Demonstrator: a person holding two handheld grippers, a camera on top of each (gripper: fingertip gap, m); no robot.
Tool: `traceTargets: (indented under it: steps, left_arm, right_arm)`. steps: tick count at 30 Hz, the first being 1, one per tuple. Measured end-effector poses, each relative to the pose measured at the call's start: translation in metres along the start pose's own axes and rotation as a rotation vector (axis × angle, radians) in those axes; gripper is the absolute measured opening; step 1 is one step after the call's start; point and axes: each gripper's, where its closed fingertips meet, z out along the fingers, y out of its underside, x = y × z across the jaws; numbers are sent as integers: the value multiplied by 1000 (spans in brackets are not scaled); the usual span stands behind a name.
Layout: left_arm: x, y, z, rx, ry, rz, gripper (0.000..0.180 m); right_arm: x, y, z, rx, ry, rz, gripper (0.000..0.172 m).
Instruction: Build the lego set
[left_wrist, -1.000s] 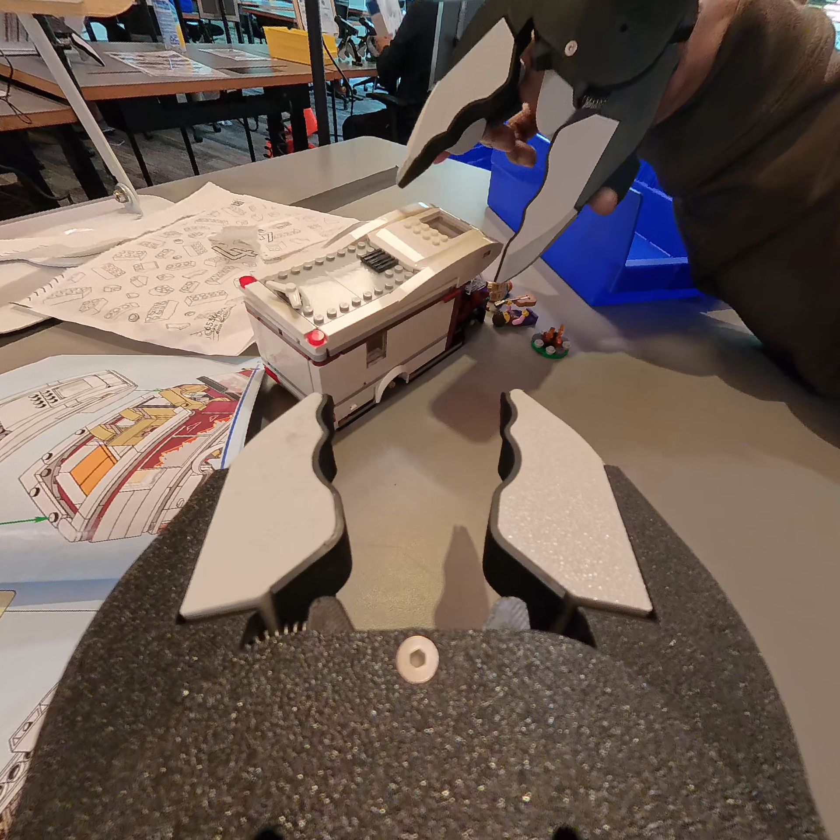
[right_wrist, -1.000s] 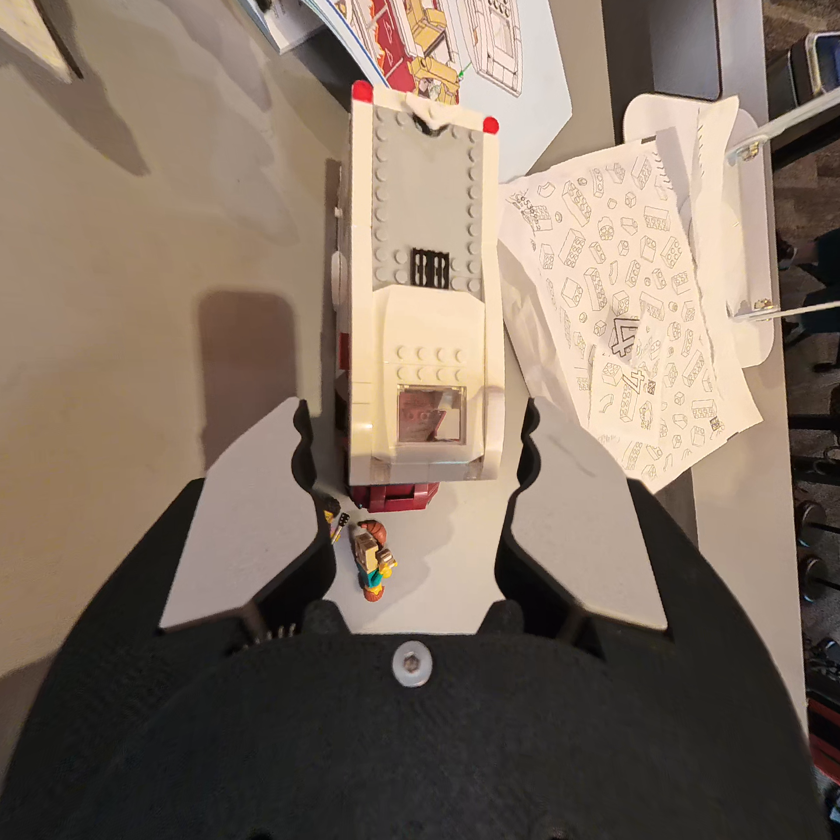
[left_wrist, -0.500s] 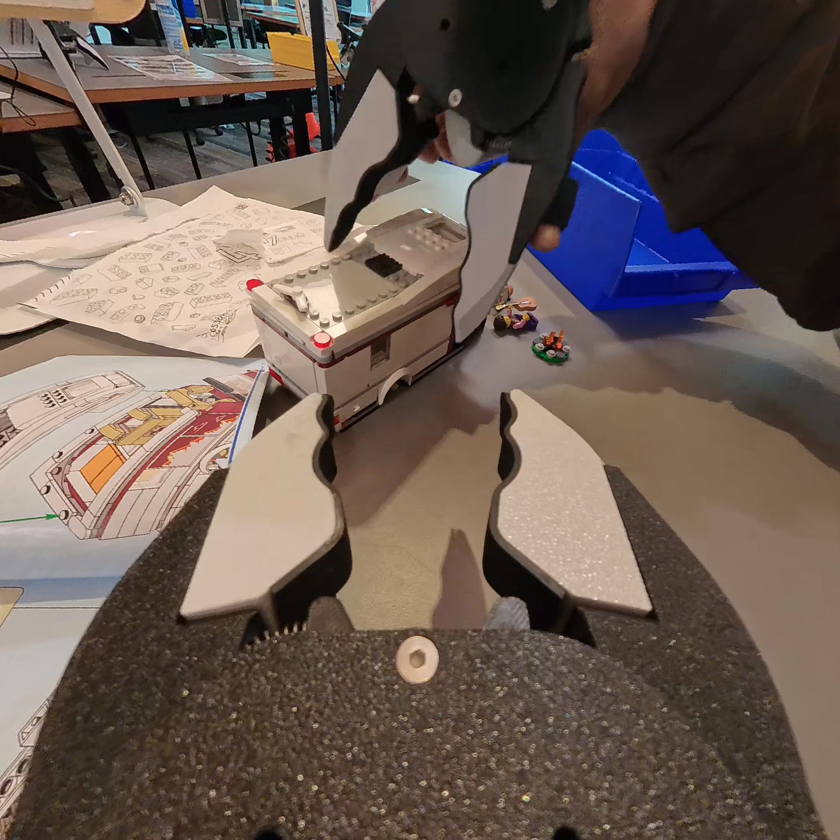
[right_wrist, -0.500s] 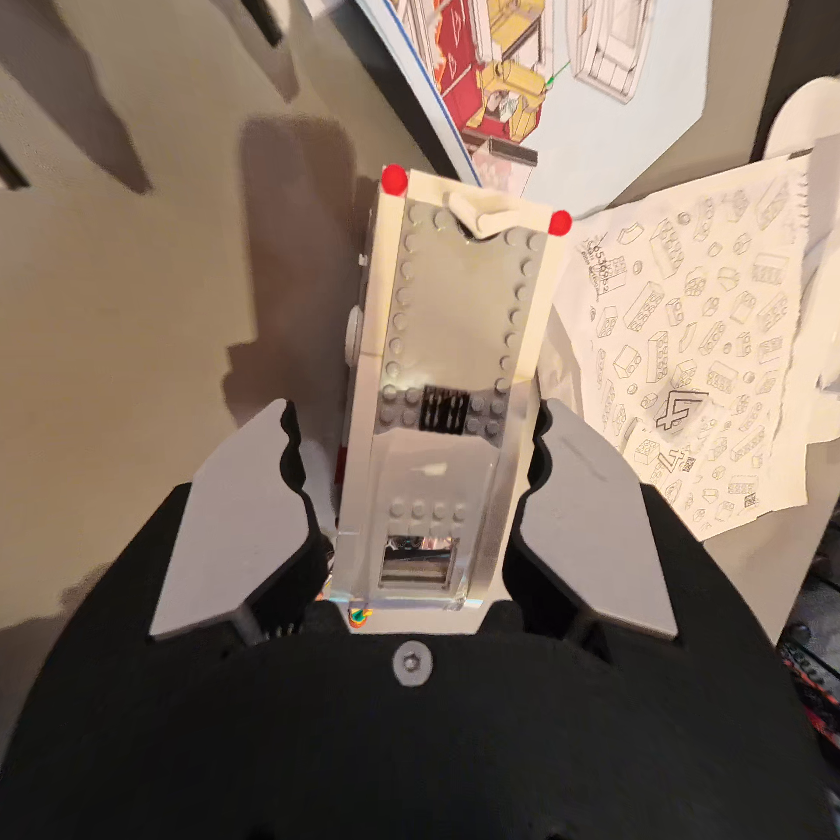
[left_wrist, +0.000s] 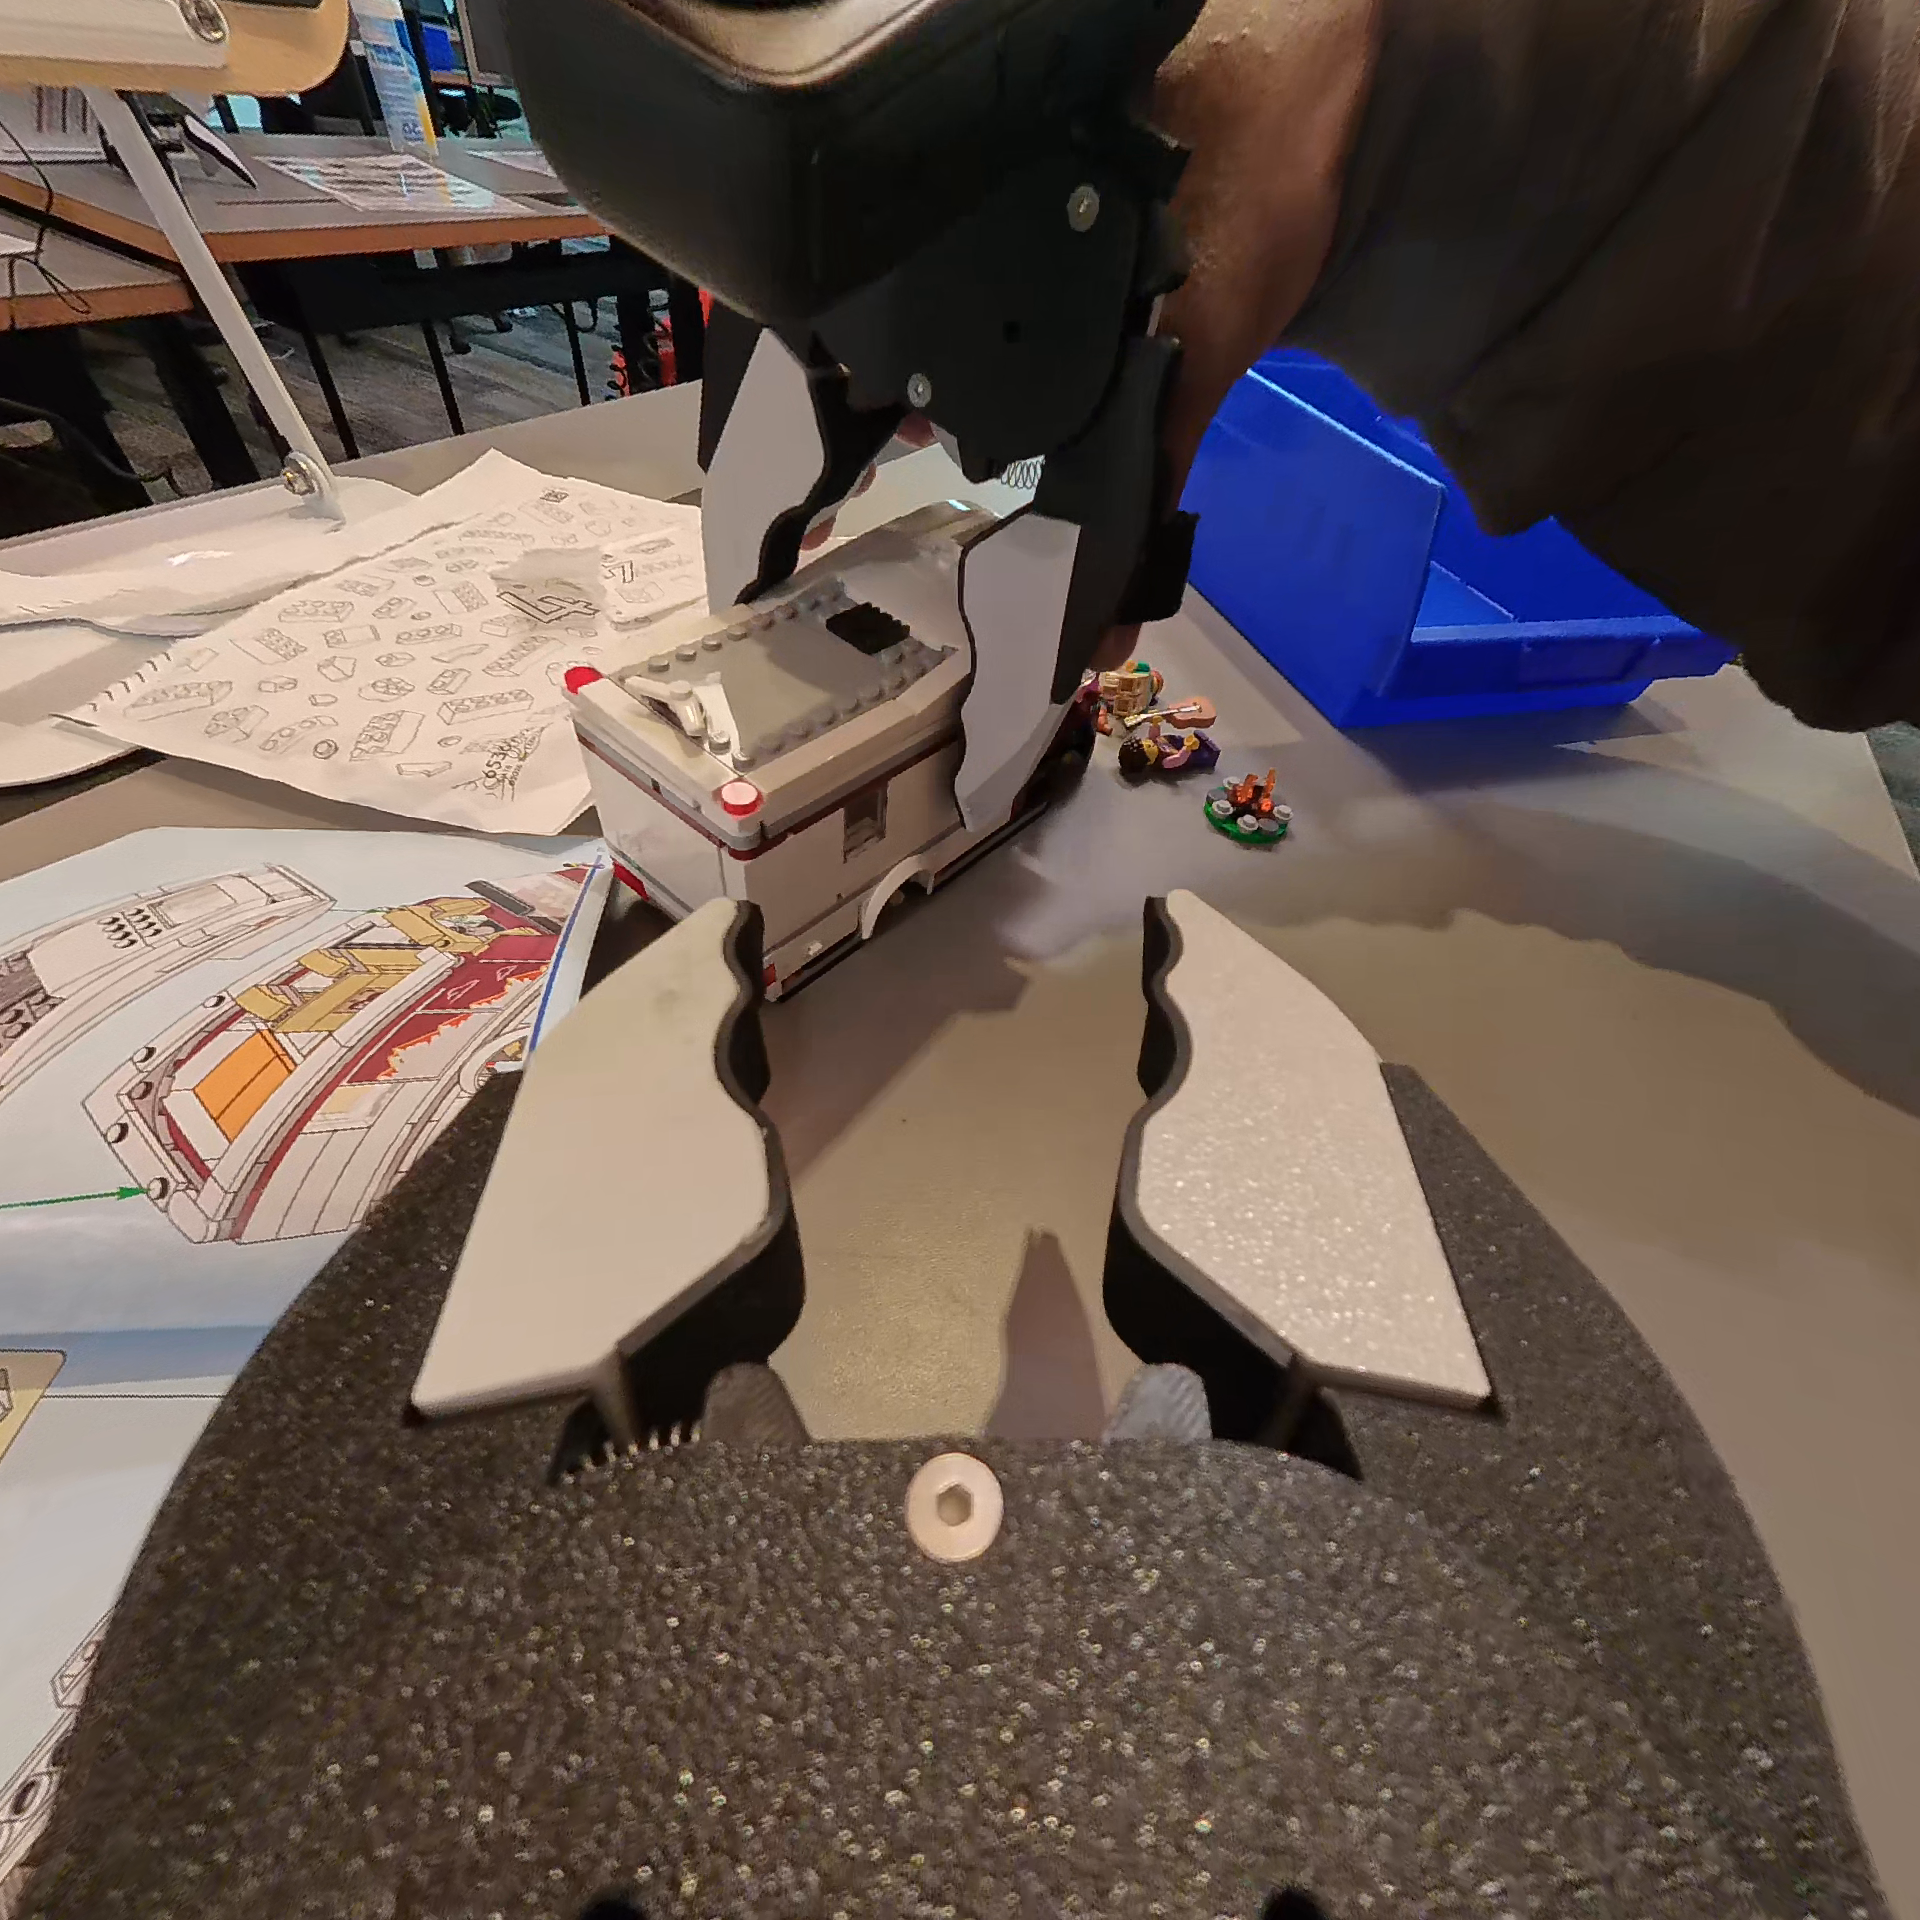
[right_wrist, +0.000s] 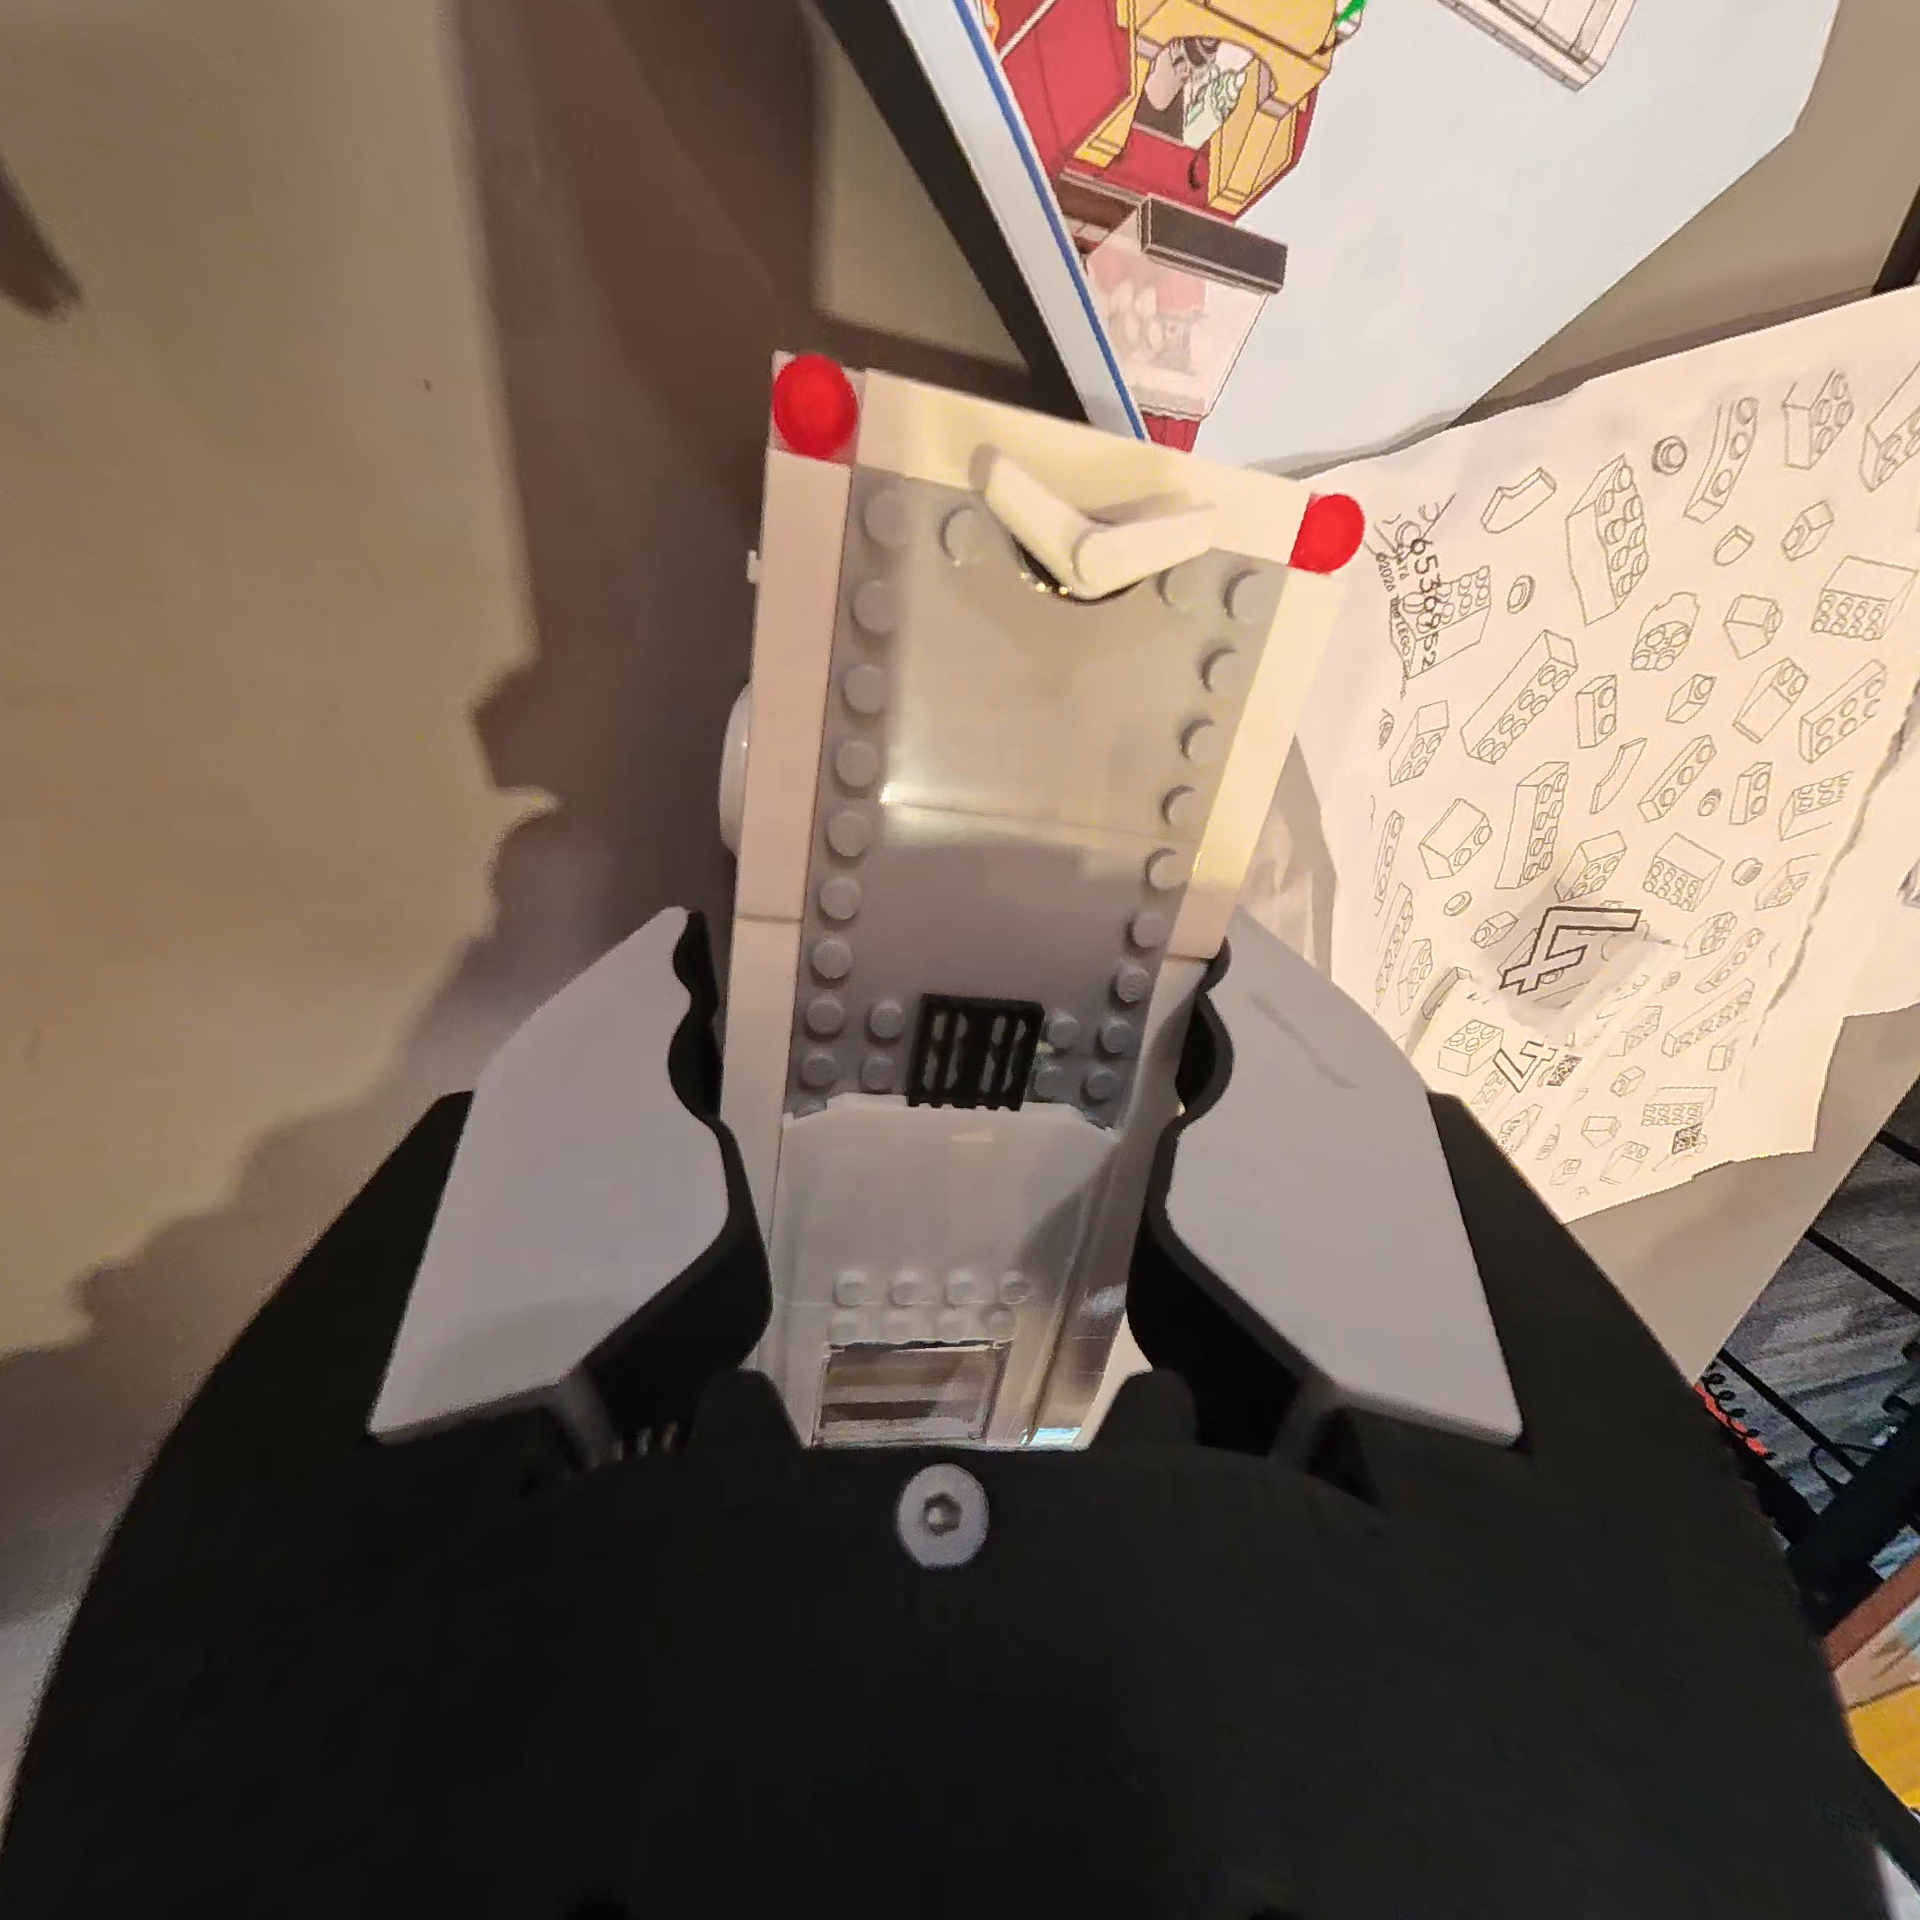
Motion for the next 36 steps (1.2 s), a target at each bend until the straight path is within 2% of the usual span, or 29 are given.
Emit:
traceTargets:
  steps: [12,20,31,36]
  left_arm:
    - [8,-5,-1,15,18,12,70]
    - [6,-7,-2,30,8,9,70]
    - [2,-10,-15,56,-32,13,70]
    - [-3,-6,-30,70,-74,13,70]
  right_arm:
    - [0,10,-14,-25,74,-5,85]
    - [-27,14,-30,-45,95,-65,84]
    - [-79,-2,-30,-40,34,-222,84]
    - [-79,-6,-28,-35,33,-247,85]
